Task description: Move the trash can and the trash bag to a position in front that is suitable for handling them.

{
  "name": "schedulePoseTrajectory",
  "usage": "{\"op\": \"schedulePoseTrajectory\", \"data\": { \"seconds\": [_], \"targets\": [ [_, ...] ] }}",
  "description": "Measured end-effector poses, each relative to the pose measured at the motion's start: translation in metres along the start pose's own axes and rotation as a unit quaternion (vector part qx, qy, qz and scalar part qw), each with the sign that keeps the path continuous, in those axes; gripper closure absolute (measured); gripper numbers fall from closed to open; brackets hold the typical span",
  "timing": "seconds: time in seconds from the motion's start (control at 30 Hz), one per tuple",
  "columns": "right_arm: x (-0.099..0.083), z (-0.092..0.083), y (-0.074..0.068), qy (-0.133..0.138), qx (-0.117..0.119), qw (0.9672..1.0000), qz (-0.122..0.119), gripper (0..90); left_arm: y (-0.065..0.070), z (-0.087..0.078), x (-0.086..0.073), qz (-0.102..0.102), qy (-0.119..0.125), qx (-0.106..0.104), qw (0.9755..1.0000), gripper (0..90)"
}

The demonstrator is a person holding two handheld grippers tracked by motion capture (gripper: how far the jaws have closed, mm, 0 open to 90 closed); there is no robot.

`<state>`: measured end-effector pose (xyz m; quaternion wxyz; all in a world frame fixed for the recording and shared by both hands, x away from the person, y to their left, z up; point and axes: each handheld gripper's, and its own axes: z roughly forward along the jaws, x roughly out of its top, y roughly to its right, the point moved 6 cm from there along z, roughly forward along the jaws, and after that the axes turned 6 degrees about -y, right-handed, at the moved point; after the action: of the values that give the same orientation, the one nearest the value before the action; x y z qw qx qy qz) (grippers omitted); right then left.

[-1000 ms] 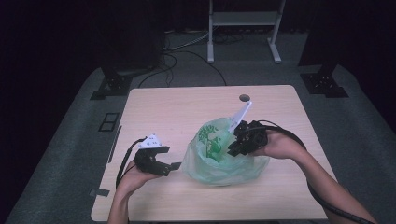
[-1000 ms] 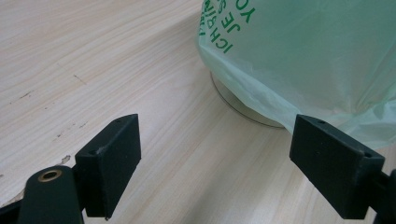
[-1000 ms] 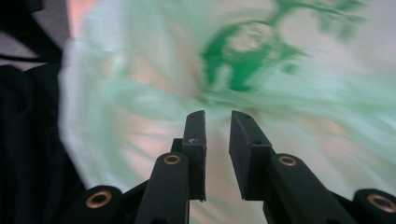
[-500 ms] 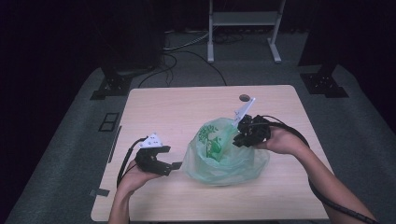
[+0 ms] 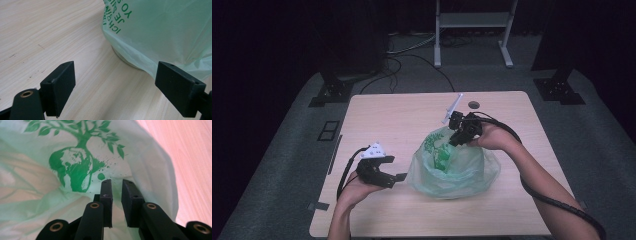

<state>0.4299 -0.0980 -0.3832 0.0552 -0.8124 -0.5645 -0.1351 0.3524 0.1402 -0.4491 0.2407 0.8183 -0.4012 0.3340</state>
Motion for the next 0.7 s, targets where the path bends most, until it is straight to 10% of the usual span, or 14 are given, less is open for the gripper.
{"op": "schedulePoseTrajectory", "data": {
  "seconds": [0.2,0.7],
  "targets": [
    [0.008,-0.002,0.002,0.012,0.002,0.9999,0.002,78.0,-0.002,-0.001,0.000,0.001,0.001,0.001,1.0000,15.5],
    [0.049,0.009,-0.044,0.017,0.045,0.9970,-0.060,77.4,-0.002,-0.004,-0.001,-0.001,0.008,0.001,1.0000,15.5]
  ]
}}
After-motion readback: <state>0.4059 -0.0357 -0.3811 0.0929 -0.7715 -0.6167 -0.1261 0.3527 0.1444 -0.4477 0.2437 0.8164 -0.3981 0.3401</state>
